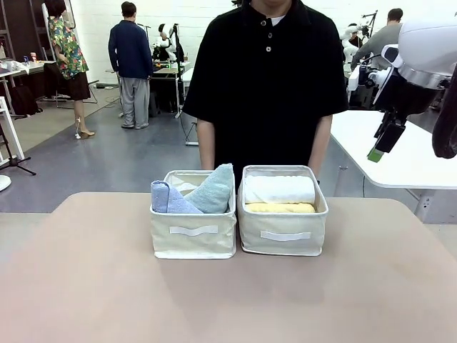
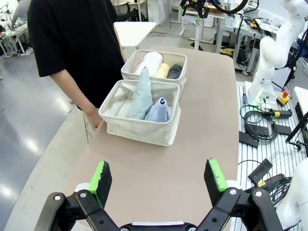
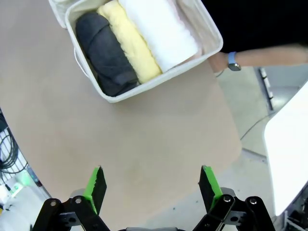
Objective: Sort the towels based on their folding style.
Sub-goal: Pick up another triangle-folded towel from the table and place it in the left Fabric basket.
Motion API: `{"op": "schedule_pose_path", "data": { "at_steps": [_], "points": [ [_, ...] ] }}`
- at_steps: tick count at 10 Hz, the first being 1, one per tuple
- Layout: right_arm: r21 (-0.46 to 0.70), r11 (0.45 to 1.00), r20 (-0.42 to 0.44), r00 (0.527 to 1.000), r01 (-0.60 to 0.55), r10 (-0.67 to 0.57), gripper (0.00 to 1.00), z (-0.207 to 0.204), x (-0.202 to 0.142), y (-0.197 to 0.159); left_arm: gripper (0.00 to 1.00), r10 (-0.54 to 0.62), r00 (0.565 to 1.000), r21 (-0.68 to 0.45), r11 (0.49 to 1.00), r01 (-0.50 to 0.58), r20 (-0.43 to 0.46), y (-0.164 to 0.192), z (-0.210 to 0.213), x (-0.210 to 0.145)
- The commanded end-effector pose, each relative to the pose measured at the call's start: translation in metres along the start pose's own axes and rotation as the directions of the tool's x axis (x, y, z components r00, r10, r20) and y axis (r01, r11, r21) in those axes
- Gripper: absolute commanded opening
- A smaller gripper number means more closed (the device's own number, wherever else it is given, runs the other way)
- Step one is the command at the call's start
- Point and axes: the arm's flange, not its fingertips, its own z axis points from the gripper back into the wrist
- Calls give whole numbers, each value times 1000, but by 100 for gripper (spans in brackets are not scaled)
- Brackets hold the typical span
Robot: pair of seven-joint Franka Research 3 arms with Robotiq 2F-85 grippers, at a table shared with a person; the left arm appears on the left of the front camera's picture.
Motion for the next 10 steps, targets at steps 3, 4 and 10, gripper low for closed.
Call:
{"op": "schedule_pose_path", "data": {
  "at_steps": [3, 4, 10],
  "points": [
    [-4, 1000, -10, 1000, -19, 19, 100, 0, -3, 1, 100, -24, 1000, -2, 1000, 24, 15, 0, 2, 0],
    [-4, 1000, -10, 1000, -19, 19, 100, 0, -3, 1, 100, -24, 1000, -2, 1000, 24, 15, 0, 2, 0],
    [249, 964, 393, 919, -96, -10, 100, 101, -124, -69, 100, -24, 1000, -2, 1000, 24, 15, 0, 2, 0]
  ]
}}
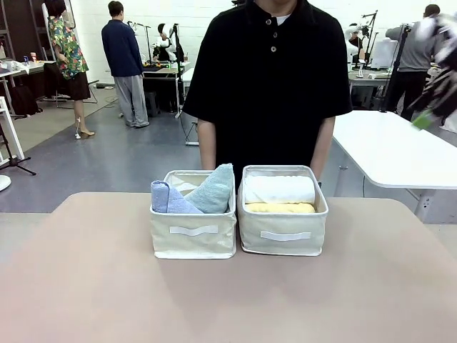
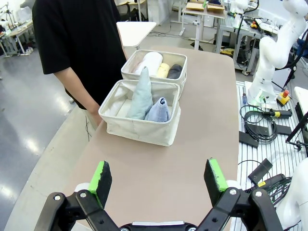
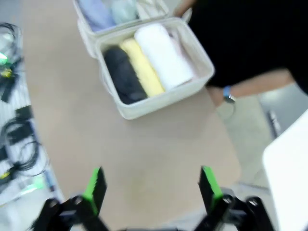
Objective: Sort the towels based on their folding style.
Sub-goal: Pick up another triangle-folded towel from the table and place it in the left Fabric basket.
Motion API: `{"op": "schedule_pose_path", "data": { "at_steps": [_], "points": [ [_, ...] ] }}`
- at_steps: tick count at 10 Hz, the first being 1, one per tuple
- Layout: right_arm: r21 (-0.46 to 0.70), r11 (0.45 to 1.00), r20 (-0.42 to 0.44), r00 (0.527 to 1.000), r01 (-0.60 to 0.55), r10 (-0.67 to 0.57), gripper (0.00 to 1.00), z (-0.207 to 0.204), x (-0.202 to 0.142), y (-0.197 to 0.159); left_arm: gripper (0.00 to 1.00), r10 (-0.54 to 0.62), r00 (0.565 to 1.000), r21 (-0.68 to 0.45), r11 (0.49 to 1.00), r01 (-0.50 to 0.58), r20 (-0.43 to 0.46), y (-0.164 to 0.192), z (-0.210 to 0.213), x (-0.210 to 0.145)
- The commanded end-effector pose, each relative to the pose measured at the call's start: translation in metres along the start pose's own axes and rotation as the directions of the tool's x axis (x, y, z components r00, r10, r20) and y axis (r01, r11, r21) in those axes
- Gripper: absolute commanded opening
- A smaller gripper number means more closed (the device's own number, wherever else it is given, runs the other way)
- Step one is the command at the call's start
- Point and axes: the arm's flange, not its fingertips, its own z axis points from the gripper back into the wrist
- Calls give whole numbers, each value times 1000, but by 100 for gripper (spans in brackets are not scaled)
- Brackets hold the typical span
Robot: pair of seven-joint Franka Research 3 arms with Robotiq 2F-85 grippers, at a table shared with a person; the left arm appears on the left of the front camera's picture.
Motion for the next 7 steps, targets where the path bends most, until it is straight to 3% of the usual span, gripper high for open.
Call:
{"op": "schedule_pose_path", "data": {
  "at_steps": [1, 2, 5, 7],
  "points": [
    [206, 976, 165, 985, -76, 42, 100, 37, -42, -31, 100, -24, 1000, -3, 1000, 24, 15, 0, 1, 0],
    [270, 956, 278, 960, -116, 38, 100, 50, -70, -45, 100, -24, 1000, -3, 1000, 24, 15, 0, 1, 0],
    [296, 949, 386, 922, -110, -13, 100, 56, -155, -77, 100, -24, 1000, -3, 1000, 24, 15, 0, 1, 0],
    [238, 968, 462, 886, -84, -37, 100, 65, -187, -77, 100, -24, 1000, -3, 1000, 24, 15, 0, 1, 0]
  ]
}}
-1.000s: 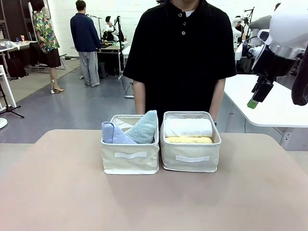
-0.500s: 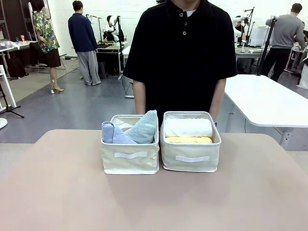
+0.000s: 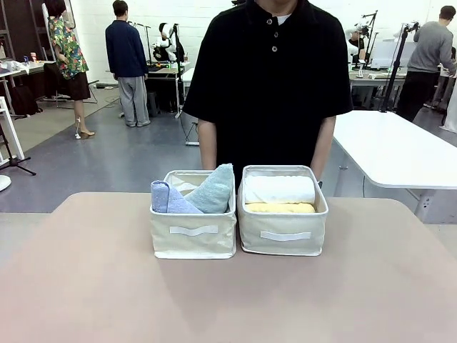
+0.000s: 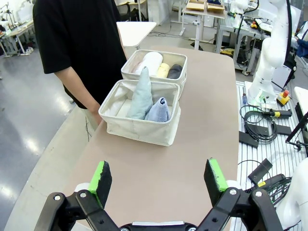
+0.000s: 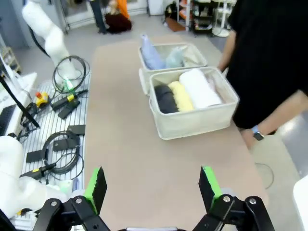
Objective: Sort the towels based on their folding style.
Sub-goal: Pick up another triangle-folded towel from the table and place it in the left Fabric basket.
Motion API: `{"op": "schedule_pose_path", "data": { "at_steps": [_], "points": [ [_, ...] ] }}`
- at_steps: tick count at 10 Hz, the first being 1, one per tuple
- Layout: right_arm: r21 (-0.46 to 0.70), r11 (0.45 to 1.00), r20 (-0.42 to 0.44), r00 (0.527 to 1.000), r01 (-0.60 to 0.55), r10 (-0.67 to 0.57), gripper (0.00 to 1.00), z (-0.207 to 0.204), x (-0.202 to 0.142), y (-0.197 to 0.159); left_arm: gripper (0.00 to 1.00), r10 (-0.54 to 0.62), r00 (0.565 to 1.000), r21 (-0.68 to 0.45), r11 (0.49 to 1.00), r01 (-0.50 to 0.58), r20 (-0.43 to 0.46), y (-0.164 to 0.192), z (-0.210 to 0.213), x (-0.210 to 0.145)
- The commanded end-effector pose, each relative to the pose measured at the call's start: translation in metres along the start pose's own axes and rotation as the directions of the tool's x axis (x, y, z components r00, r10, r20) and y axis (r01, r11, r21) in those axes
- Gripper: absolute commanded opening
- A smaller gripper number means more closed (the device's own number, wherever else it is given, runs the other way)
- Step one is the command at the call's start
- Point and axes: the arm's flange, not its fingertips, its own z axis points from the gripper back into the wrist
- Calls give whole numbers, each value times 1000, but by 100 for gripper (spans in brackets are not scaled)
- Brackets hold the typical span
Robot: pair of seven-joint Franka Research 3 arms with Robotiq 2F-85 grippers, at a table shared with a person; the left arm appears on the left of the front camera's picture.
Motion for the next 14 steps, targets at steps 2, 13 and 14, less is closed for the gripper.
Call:
{"op": "schedule_pose_path", "data": {
  "at_steps": [2, 13, 14],
  "points": [
    [-86, 996, 150, 988, -27, 40, 100, 31, 2, 2, 100, -25, 1000, -3, 1000, 25, 15, 0, 1, 0],
    [-114, 993, 187, 981, -29, 50, 100, 38, 1, 8, 100, -25, 1000, -3, 1000, 25, 15, 0, 1, 0],
    [-114, 993, 187, 981, -29, 50, 100, 38, 1, 8, 100, -25, 1000, -3, 1000, 25, 15, 0, 1, 0]
  ]
}}
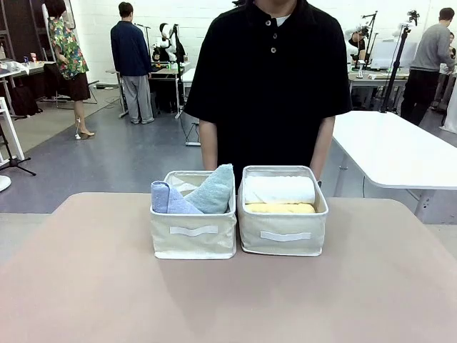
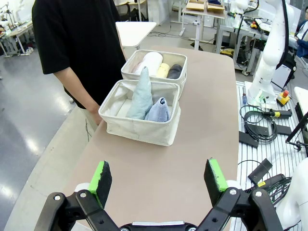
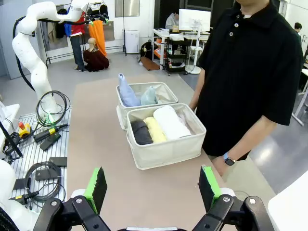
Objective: Sort the towels based on their folding style.
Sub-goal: Pick up another triangle-folded towel from the table and place it in the left Fabric basket.
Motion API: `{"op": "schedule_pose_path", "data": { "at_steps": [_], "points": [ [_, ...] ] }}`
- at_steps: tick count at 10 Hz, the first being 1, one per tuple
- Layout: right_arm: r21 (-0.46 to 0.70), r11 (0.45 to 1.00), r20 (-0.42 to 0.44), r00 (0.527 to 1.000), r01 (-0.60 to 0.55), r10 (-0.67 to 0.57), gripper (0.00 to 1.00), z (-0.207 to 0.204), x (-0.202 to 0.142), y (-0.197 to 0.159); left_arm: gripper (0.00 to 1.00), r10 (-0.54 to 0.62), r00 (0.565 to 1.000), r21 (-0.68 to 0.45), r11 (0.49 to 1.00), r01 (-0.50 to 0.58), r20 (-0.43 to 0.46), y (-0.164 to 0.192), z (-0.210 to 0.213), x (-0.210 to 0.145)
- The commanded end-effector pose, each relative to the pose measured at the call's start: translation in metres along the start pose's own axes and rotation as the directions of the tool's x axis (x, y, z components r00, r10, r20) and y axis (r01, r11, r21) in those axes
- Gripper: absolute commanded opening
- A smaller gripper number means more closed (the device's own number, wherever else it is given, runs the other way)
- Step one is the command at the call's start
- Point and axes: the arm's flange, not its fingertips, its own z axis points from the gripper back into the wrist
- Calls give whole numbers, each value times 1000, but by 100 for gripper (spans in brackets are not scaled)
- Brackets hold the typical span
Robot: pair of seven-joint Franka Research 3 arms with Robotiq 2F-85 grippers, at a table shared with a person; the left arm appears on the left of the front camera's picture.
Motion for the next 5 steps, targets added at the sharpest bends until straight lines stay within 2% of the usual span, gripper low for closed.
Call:
{"op": "schedule_pose_path", "data": {
  "at_steps": [1, 5],
  "points": [
    [10, 1000, -11, 1000, -1, 1, 100, 0, -2, 1, 100, -25, 1000, -2, 1000, 25, 15, 0, 1, 0],
    [10, 1000, -11, 1000, -1, 1, 100, 0, -2, 1, 100, -25, 1000, -2, 1000, 25, 15, 0, 1, 0]
  ]
}}
